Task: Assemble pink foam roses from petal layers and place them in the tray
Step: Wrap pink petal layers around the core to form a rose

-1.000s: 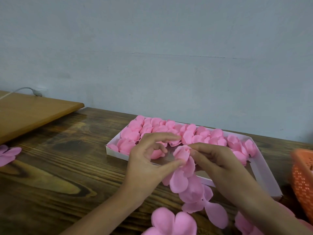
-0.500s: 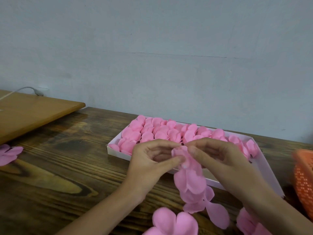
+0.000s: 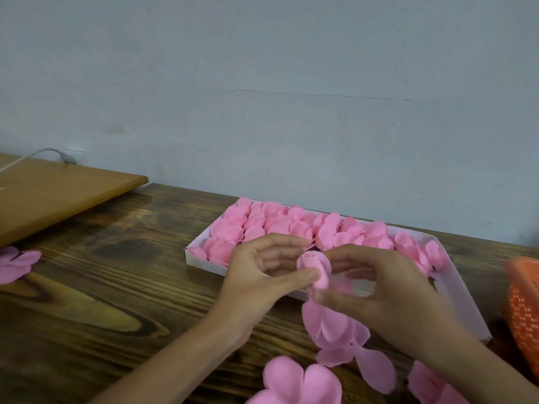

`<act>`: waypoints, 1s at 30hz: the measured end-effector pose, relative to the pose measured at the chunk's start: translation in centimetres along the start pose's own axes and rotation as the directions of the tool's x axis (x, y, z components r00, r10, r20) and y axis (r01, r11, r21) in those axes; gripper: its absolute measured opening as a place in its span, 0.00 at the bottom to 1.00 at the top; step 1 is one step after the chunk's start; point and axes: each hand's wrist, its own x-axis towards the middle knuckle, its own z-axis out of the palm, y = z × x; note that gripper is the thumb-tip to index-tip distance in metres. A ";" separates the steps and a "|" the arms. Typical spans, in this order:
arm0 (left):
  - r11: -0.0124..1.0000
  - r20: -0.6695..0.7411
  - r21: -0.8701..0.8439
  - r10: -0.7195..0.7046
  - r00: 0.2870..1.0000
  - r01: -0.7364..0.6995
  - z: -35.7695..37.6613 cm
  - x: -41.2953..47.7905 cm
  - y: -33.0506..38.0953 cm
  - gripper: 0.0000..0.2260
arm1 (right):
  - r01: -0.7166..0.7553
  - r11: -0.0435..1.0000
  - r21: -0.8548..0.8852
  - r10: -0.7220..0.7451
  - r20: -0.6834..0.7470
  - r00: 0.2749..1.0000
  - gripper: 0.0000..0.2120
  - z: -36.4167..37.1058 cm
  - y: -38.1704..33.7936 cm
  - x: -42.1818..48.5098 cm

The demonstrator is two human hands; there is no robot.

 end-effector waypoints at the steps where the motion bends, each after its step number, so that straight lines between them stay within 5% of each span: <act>1: 1.000 0.004 0.023 0.008 1.000 -0.008 0.0 0.0 -0.1 0.19 | -0.002 0.999 0.032 0.003 -0.011 1.000 0.15 0.1 0.1 0.0; 7: 0.998 -0.022 0.046 0.035 0.999 -0.034 -0.2 0.2 -0.2 0.16 | -0.043 0.935 0.351 0.077 -0.082 0.994 0.14 0.2 0.6 0.1; 12: 0.972 0.080 0.047 -0.233 0.969 0.229 -0.4 0.3 -0.2 0.18 | -0.078 0.762 0.643 0.152 -0.060 0.986 0.16 -1.3 0.6 0.6; 15: 0.944 0.141 -0.062 -0.313 0.939 0.324 0.1 -0.1 -0.7 0.18 | -0.106 0.728 0.678 0.138 0.006 0.990 0.17 -1.5 0.3 0.5; 22: 0.914 0.113 -0.271 -0.282 0.953 0.302 -0.2 0.1 -0.9 0.11 | -0.146 0.716 0.683 0.155 0.049 0.987 0.11 -1.0 0.1 0.3; 30: 0.984 -0.069 -0.055 -0.174 0.982 0.170 0.1 -0.2 -0.8 0.12 | -0.018 0.862 0.506 0.034 -0.022 0.999 0.13 -0.4 -0.5 0.3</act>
